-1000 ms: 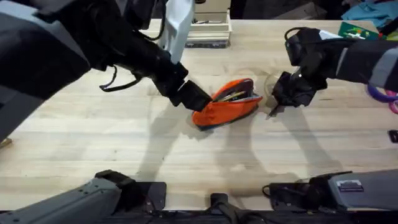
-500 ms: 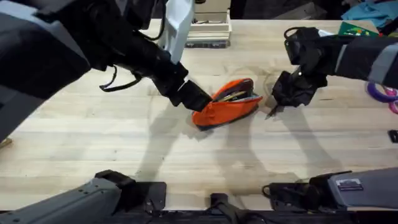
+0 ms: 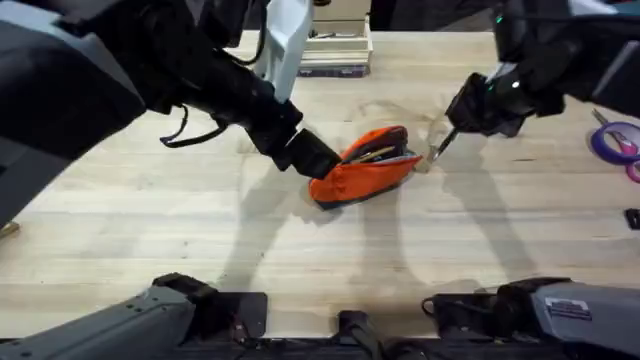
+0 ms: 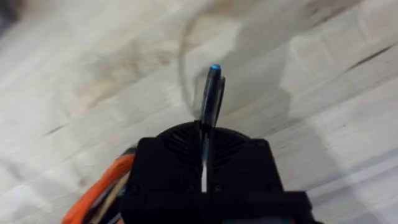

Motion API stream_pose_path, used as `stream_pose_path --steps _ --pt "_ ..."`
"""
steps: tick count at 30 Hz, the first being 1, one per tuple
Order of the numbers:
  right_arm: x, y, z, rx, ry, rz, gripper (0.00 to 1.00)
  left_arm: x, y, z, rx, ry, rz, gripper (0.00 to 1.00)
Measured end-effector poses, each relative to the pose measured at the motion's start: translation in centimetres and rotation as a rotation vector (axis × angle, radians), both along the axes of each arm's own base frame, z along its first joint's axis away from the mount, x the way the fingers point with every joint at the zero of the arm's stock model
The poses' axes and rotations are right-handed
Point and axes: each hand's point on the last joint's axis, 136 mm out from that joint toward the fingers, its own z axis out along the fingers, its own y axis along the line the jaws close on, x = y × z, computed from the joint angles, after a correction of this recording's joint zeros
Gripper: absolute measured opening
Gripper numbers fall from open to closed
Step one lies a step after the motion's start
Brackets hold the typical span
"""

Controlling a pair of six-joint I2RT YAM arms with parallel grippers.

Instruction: Unzip the bag, pick up the pens from the table one at a time and place them inside, then zip the bag closed.

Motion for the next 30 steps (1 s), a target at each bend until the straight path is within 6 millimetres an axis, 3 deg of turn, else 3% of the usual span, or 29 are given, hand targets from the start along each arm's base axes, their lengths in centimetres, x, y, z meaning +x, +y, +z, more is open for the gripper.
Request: stream_pose_path --steps 15,30 --pt "-0.1 0.6 4.7 0.022 -0.137 0.068 0.034 0.0 0.0 0.0 0.000 0.000 0.000 0.993" --pt "-0.8 4.7 5.4 0.324 -0.148 -0.116 0.035 0.0 0.0 0.0 0.000 0.000 0.000 0.993"
